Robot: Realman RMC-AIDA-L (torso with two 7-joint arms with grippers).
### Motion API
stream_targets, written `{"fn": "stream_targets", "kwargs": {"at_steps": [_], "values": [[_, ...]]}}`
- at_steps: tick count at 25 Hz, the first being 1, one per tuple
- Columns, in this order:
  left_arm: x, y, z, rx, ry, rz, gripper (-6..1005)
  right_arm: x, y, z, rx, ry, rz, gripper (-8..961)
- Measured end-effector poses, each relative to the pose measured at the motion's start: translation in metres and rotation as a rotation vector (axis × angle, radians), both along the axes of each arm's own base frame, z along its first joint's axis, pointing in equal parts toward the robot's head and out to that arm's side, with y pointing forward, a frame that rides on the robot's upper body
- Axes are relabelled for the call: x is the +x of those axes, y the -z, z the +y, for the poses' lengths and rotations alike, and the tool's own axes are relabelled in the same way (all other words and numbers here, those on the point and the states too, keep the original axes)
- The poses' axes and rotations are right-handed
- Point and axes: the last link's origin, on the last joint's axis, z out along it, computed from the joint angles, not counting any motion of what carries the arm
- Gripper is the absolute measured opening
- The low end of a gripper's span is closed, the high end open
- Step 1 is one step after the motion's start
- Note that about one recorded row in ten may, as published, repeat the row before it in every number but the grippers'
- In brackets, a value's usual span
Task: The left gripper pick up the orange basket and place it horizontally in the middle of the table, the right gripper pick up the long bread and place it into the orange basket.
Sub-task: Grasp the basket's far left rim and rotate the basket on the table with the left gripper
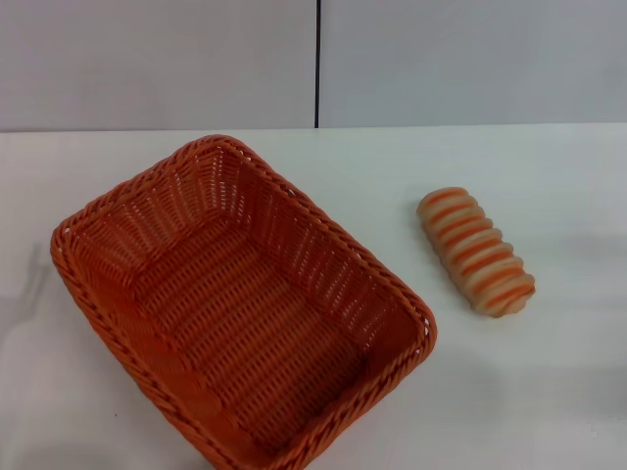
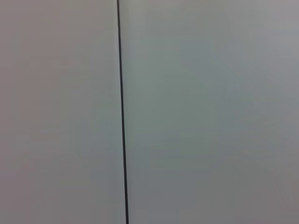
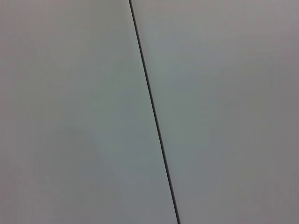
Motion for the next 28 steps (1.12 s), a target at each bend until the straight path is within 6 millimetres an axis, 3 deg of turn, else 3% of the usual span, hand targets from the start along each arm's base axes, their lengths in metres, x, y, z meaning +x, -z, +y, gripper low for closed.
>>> {"fn": "stream_targets", "kwargs": {"at_steps": [13,14,18,22,28], "values": [[0.0,0.003,-0.001,-0.031,0.017,-0.071,811,-0.001,0.002,0.006,-0.029,-0.001,-0.005,641],[-0.004,-0.007,0.008,-0.16,0.122,-0.202,811,0.0,0.003,0.007,-0.033,0.006,-0.004,640],[-0.009,-0.024,0.022,-0.312,0.209,-0.291,810,0.0,0.003,0.01,-0.037,0.007,-0.004,639],[-0.001,-0.05,0.048,-0.525,0.274,-0.268,809,-0.001,0.001,0.012,-0.03,0.006,-0.004,637],[0.015,-0.069,0.075,-0.801,0.222,-0.167,809,0.002,-0.001,0.009,-0.023,0.019,-0.008,634]]}}
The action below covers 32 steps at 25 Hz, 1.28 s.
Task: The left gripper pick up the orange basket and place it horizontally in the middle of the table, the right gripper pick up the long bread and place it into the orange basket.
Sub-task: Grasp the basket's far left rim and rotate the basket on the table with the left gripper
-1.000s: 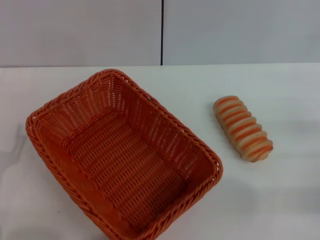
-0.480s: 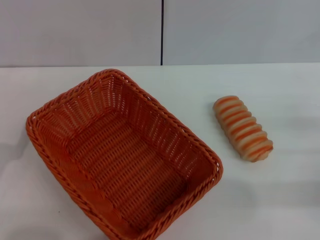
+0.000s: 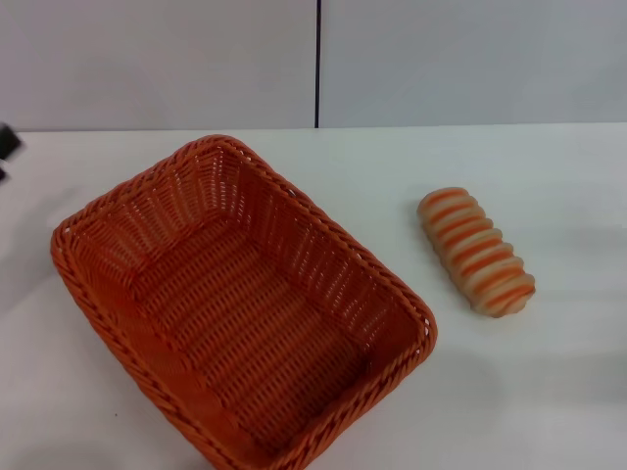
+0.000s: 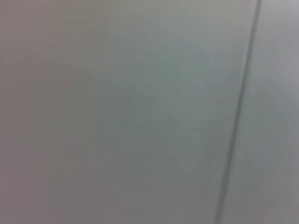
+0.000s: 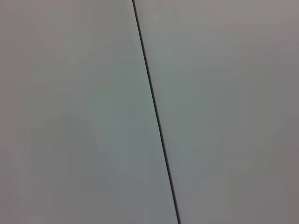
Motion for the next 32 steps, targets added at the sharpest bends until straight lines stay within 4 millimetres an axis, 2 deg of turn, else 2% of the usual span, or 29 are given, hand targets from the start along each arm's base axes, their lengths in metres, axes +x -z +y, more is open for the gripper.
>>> {"fn": "stream_targets", "kwargs": {"at_steps": [2,11,14,15,19,26,29,32], "values": [[0.011,-0.005,0.012,-0.103,-0.011,0.103,808,0.002,-0.004,-0.002,0.008,0.003,-0.013,634],[0.034,-0.013,0.034,-0.183,0.03,0.299,807,0.0,-0.005,-0.001,0.012,-0.018,0.011,630],[0.052,-0.02,0.049,-0.229,0.032,0.394,806,-0.004,-0.005,-0.001,0.019,-0.039,0.019,629],[0.052,-0.02,0.049,-0.229,0.032,0.394,806,-0.004,-0.005,-0.001,0.019,-0.039,0.019,628],[0.072,-0.021,0.069,-0.332,-0.008,0.52,801,-0.004,-0.003,-0.004,0.019,-0.047,0.041,627],[0.094,0.007,0.094,-0.489,-0.069,0.726,792,-0.001,-0.005,-0.007,0.042,-0.032,0.069,624],[0.103,0.024,0.098,-0.556,-0.08,0.81,789,0.0,-0.006,-0.009,0.059,-0.022,0.082,622],[0.103,0.032,0.1,-0.556,-0.093,0.856,786,0.0,-0.006,-0.009,0.06,-0.022,0.083,621]]}}
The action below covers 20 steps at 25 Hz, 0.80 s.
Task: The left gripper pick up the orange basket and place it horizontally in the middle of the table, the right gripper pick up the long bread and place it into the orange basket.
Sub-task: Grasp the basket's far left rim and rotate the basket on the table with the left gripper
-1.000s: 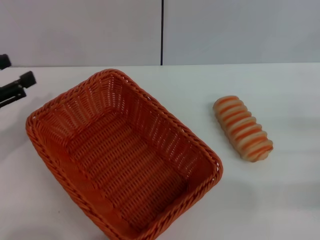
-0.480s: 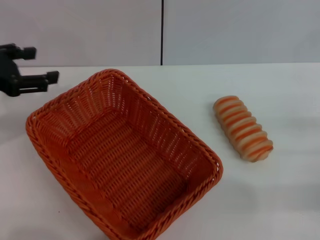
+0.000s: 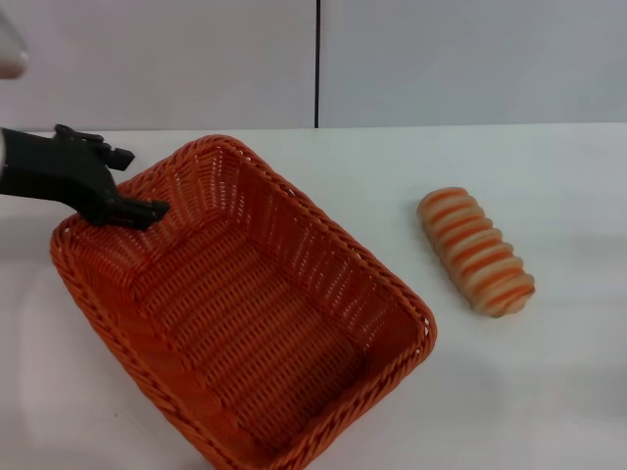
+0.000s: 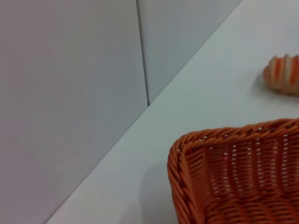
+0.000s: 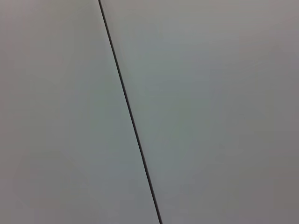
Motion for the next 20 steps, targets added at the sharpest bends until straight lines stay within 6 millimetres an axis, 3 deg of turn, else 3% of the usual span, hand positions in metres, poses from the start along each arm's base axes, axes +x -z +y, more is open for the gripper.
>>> {"fn": "stream_targets", "kwargs": {"at_steps": [2,4,20], "values": [[0.0,0.004,0.0,0.004,0.006,0.01,784,0.0,0.0,-0.001,0.0,0.002,0.0,620],[-0.005,0.021,0.001,0.044,0.031,0.047,781,0.001,0.0,-0.001,0.0,0.003,0.0,620],[-0.016,0.026,-0.005,0.05,0.013,0.069,764,0.0,-0.002,-0.001,-0.003,-0.017,0.027,613]]}}
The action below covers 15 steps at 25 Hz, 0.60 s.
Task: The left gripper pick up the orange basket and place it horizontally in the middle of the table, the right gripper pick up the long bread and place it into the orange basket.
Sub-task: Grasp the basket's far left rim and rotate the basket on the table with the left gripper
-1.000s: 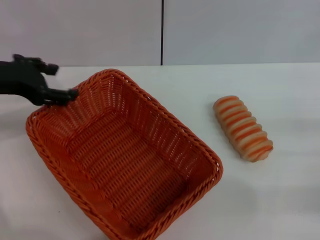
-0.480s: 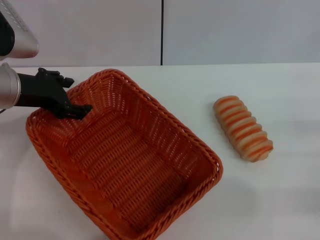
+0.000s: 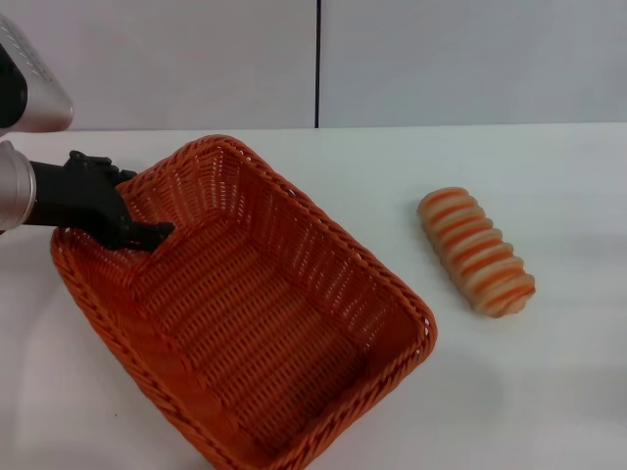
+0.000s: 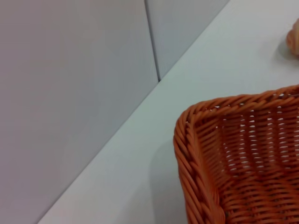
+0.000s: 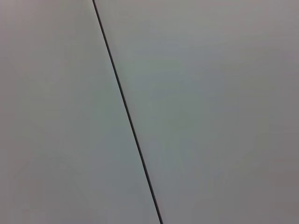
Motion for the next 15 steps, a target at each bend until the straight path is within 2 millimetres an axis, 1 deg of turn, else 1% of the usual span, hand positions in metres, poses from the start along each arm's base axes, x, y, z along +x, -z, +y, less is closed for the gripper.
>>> {"fn": "stream_targets", "kwargs": {"at_steps": [6,13,15], "values": [[0.001,0.005,-0.002,-0.036,0.006,0.02,757,0.0,0.0,0.0,-0.002,-0.001,0.0,611],[0.013,0.011,-0.003,-0.051,0.02,0.016,633,-0.001,0.001,0.001,-0.008,-0.007,-0.002,608],[0.013,0.011,-0.003,-0.051,0.02,0.016,598,-0.002,0.002,0.002,-0.012,-0.012,-0.003,607]]}}
